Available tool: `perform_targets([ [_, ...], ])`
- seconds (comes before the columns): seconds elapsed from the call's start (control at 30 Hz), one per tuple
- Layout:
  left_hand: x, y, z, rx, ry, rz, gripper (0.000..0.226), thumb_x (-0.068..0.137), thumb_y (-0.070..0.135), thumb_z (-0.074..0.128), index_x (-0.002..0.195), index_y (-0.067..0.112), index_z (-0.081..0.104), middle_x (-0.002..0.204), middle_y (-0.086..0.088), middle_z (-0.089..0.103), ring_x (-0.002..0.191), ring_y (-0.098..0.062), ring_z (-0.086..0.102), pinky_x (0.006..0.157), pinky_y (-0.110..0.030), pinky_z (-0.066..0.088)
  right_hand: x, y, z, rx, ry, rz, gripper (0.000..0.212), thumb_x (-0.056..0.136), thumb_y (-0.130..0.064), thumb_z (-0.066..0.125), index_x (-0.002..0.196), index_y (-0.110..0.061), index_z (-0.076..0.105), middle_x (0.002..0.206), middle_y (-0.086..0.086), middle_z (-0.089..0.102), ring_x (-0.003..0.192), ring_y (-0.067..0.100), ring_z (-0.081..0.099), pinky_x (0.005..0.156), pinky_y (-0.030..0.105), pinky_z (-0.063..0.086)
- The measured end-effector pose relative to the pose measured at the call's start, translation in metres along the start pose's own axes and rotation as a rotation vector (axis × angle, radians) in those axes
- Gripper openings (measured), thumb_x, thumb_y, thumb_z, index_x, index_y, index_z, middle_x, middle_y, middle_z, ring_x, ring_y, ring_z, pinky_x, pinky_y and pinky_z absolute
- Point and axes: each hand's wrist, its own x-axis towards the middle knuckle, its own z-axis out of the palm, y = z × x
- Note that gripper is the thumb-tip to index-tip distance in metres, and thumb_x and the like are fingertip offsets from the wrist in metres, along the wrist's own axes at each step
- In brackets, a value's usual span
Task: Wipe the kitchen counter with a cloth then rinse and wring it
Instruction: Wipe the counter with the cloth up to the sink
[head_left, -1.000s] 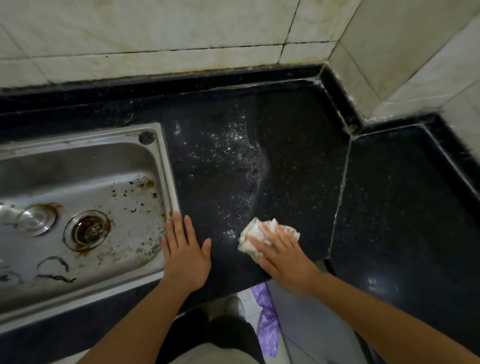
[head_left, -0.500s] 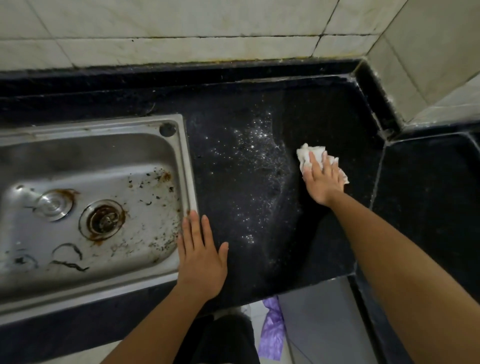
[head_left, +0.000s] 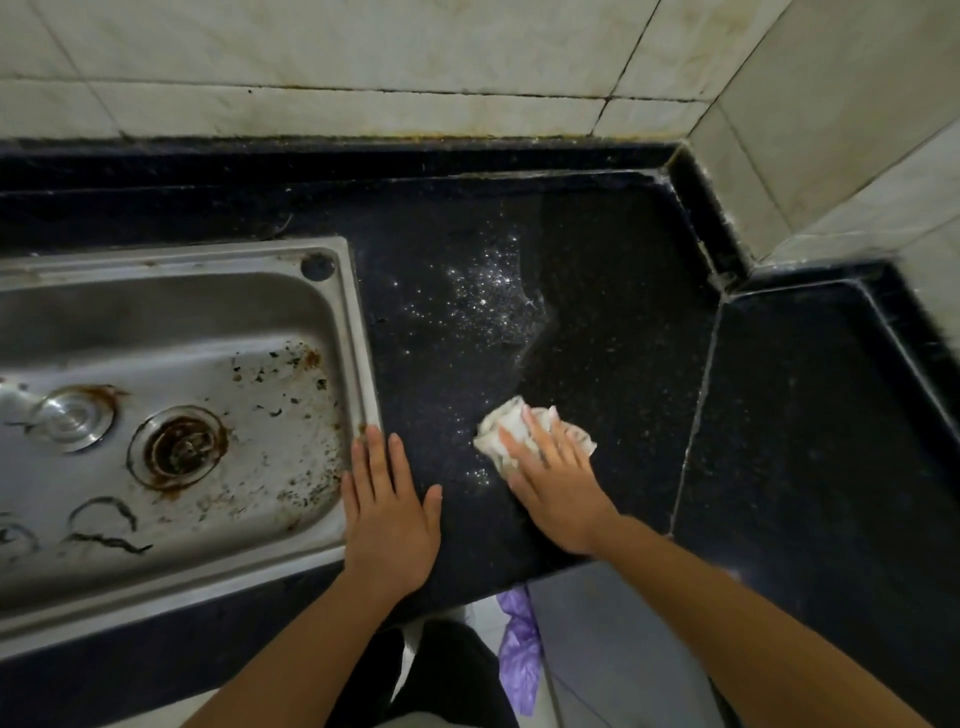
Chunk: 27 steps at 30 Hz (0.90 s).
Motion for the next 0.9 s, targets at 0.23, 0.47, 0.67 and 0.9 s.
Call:
perform_targets([
  [0.23, 0.024, 0.001, -0.022, -0.096, 0.043, 0.051, 0.069, 0.095, 0.05, 0.01, 0.15, 0.012, -0.002, 0.155, -0.005, -0.012, 0.143, -0.016, -0.014, 0.116, -0.042, -0.001, -0.014, 0.023, 0.002, -0.079, -0.003, -0.188, 0.052, 0.091, -0.061, -0.011, 0.141, -0.051, -0.021, 0.156, -0.008, -0.02, 0.143, 0.023, -0.027, 0.116, 0.038, -0.016],
  [0.47, 0.115, 0.002, -0.044, -0.044, 0.082, -0.041, 0.068, 0.098, 0.043, 0.017, 0.148, 0.006, -0.011, 0.158, -0.011, -0.012, 0.144, -0.019, -0.017, 0.117, -0.037, -0.009, 0.077, 0.071, -0.062, 0.086, 0.025, 0.129, 0.054, 0.102, -0.045, 0.014, 0.149, -0.039, -0.011, 0.157, -0.006, -0.024, 0.142, 0.018, -0.028, 0.114, 0.036, -0.016],
  [0.67, 0.147, 0.005, -0.036, -0.126, 0.171, -0.092, 0.063, 0.1, 0.033, 0.028, 0.151, 0.004, 0.004, 0.159, -0.011, 0.002, 0.146, -0.022, -0.001, 0.119, -0.038, 0.003, 0.162, 0.1, -0.112, 0.221, 0.068, 0.291, 0.053, 0.102, -0.048, 0.012, 0.15, -0.041, -0.008, 0.158, -0.005, -0.024, 0.142, 0.019, -0.028, 0.114, 0.039, -0.016],
  [0.9, 0.149, 0.003, -0.034, -0.176, 0.199, -0.089, 0.059, 0.1, 0.027, 0.03, 0.151, 0.005, 0.008, 0.159, -0.009, 0.006, 0.146, -0.02, 0.003, 0.119, -0.034, 0.004, 0.178, 0.088, -0.112, 0.2, 0.072, 0.263, 0.055, 0.102, -0.045, 0.013, 0.151, -0.035, -0.008, 0.158, 0.002, -0.023, 0.143, 0.028, -0.027, 0.113, 0.042, -0.017],
])
